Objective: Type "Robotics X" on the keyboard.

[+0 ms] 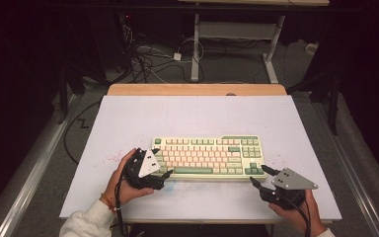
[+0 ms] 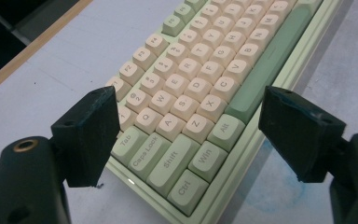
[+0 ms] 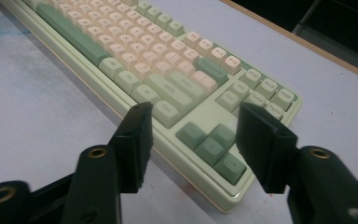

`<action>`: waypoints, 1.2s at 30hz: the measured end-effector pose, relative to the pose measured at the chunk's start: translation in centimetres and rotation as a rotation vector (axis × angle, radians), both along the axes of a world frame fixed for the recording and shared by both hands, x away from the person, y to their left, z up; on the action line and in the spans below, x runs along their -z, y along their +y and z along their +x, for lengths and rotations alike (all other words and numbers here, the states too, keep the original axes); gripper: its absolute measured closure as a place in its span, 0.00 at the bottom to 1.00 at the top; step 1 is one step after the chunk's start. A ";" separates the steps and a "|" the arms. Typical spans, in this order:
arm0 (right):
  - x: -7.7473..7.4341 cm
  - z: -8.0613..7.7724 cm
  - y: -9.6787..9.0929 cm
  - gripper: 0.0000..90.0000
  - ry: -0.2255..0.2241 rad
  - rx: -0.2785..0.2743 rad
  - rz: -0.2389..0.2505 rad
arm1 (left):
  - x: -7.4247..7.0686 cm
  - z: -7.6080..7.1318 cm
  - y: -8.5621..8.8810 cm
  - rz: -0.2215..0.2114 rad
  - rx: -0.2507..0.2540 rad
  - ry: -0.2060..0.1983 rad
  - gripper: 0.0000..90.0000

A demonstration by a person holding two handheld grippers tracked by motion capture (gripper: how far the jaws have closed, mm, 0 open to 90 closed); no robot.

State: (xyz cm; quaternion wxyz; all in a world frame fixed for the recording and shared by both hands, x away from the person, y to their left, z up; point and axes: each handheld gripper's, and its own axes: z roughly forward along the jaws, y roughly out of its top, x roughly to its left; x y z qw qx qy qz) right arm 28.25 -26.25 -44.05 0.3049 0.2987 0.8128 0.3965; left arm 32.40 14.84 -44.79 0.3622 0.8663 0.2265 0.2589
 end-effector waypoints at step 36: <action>-1.3 5.4 3.1 1.00 0.119 -0.080 -0.045 | 1.8 -1.7 2.6 0.021 -0.058 0.045 0.21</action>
